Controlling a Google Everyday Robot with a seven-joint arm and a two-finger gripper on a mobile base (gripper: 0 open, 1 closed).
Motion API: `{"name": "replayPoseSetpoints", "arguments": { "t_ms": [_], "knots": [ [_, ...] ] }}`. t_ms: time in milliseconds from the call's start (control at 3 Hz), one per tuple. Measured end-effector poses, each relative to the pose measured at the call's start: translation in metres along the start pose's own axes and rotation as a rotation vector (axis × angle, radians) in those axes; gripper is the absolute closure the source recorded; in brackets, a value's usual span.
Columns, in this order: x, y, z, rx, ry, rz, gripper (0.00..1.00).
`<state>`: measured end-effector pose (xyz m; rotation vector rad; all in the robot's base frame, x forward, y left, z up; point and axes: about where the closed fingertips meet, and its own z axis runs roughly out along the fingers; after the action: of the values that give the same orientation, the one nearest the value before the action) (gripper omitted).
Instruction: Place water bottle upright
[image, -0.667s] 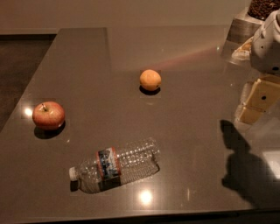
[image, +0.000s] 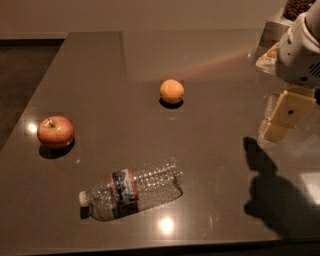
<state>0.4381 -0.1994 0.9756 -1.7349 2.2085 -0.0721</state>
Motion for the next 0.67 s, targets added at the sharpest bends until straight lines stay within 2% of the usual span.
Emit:
{"name": "replayPoseSetpoints", "arguments": {
  "t_ms": [333, 667],
  "knots": [
    [-0.029, 0.017, 0.003, -0.007, -0.022, -0.065, 0.0],
    [-0.078, 0.053, 0.009, -0.016, -0.026, -0.208, 0.0]
  ]
}}
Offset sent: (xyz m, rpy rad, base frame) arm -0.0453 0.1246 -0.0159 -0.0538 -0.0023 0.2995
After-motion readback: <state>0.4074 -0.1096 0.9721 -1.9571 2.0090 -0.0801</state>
